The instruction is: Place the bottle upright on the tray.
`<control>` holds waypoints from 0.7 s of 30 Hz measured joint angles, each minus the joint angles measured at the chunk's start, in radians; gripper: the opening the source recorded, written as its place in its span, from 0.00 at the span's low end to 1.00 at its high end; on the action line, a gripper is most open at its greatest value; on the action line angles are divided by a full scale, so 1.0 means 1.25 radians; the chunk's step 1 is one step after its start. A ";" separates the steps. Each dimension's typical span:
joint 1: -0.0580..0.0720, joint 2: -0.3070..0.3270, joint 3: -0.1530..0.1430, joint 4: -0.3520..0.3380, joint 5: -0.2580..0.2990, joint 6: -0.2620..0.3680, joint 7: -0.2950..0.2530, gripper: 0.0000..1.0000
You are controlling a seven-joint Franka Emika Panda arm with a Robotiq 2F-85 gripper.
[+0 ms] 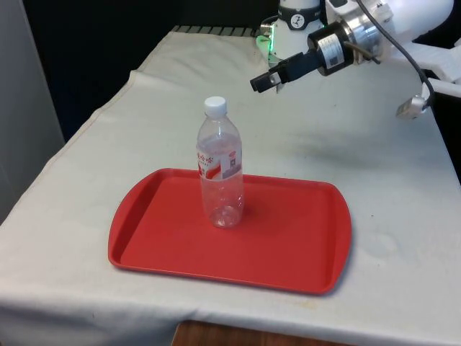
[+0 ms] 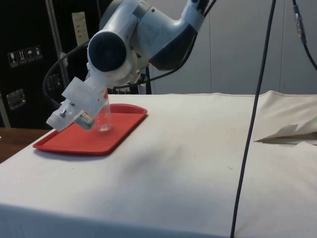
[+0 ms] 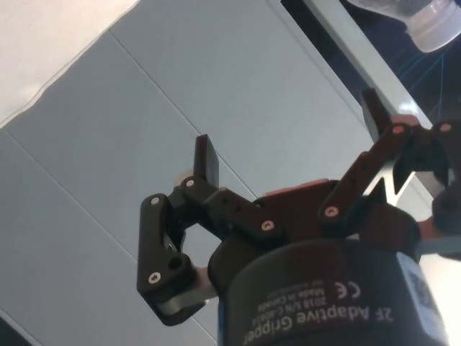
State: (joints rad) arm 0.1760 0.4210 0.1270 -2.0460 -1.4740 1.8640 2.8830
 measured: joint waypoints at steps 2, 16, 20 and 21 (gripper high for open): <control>0.000 0.000 0.001 0.000 0.000 -0.003 0.000 1.00; 0.000 0.000 0.018 -0.002 0.000 -0.046 0.000 1.00; 0.000 0.000 0.018 -0.002 0.000 -0.049 0.000 1.00; 0.000 0.000 0.018 -0.001 0.000 -0.049 0.000 1.00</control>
State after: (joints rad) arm 0.1760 0.4210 0.1500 -2.0470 -1.4740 1.8030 2.8830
